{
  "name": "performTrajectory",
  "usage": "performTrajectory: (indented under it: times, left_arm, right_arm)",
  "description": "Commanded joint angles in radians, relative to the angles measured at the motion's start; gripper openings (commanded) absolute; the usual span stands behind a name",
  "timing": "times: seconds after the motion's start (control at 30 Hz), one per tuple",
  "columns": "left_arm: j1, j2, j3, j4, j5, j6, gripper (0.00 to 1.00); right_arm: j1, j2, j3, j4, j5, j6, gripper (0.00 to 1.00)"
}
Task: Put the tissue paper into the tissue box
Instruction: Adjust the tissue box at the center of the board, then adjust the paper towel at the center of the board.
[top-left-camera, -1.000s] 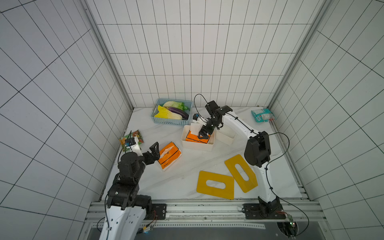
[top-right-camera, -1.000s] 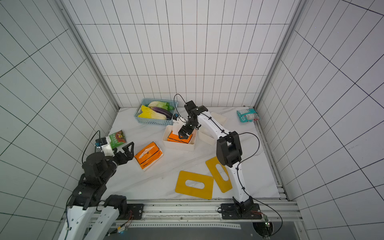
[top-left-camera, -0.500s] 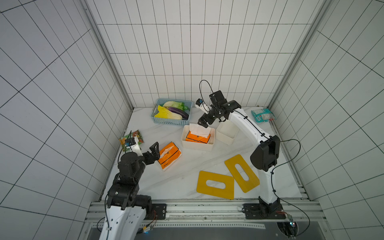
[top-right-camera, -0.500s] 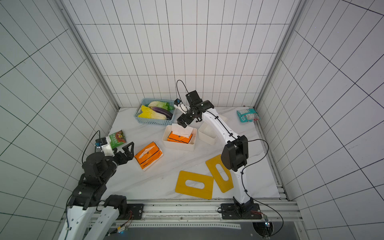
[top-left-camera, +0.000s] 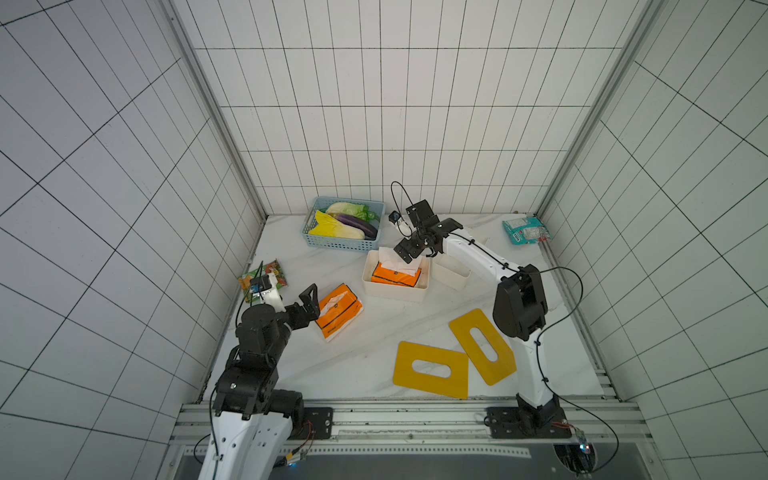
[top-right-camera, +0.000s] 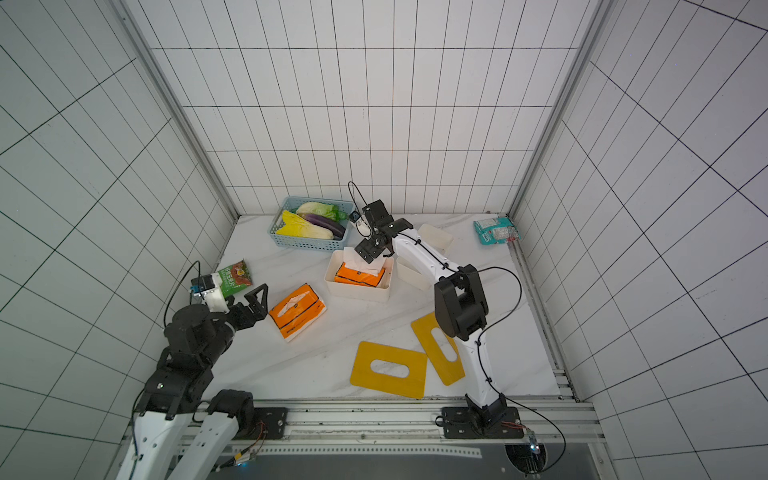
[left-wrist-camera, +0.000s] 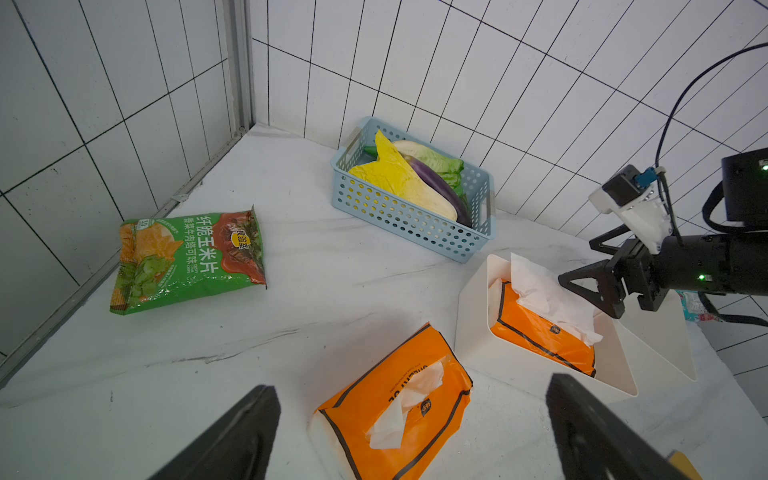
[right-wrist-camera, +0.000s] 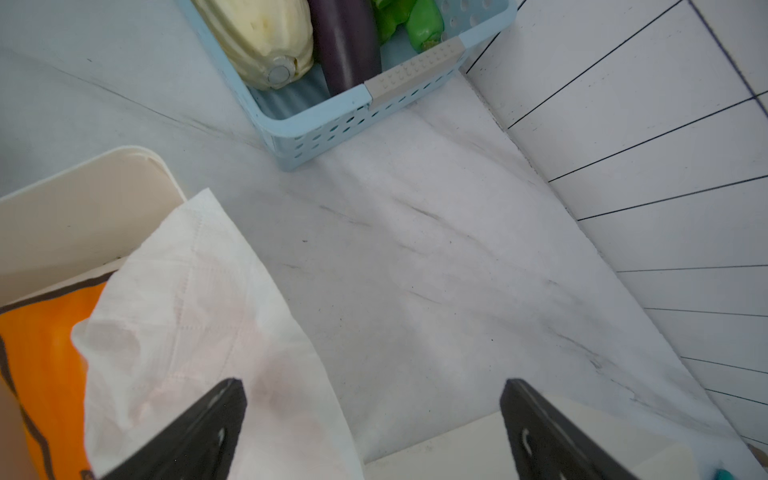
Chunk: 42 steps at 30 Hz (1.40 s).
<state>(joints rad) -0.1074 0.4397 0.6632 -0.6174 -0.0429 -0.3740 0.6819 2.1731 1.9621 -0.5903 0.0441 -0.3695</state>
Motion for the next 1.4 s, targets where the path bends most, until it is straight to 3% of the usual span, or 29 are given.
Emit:
performTrajectory:
  times: [0.0,0.3,0.47,0.7,0.97,1.17,1.37]
  left_arm:
    - [0.005,-0.001,-0.008,0.015,0.009,0.008,0.98]
    - [0.005,0.001,-0.007,0.015,0.012,0.008,0.98]
    - [0.005,0.000,-0.009,0.016,0.014,0.006,0.98]
    - [0.005,0.003,-0.009,0.017,0.014,0.007,0.98]
    - [0.005,0.004,-0.010,0.016,0.017,0.006,0.98]
    - [0.005,0.011,-0.009,0.018,0.030,0.007,0.99]
    - [0.005,0.014,-0.007,0.019,0.042,0.006,0.98]
  right_arm:
    - [0.039,0.033,-0.047,0.046,0.065,-0.011,0.99]
    - [0.096,0.008,-0.186,0.049,0.059,-0.037,0.99]
    - [0.110,-0.033,-0.245,0.035,-0.006,-0.030,0.99]
    - [0.080,-0.086,-0.157,-0.050,-0.059,0.021,0.99]
    - [0.046,-0.273,-0.156,-0.057,-0.076,0.108,0.99]
    - [0.045,-0.443,-0.301,-0.055,-0.166,0.162,0.99]
    - [0.084,-0.641,-0.584,-0.049,-0.313,0.178,1.00]
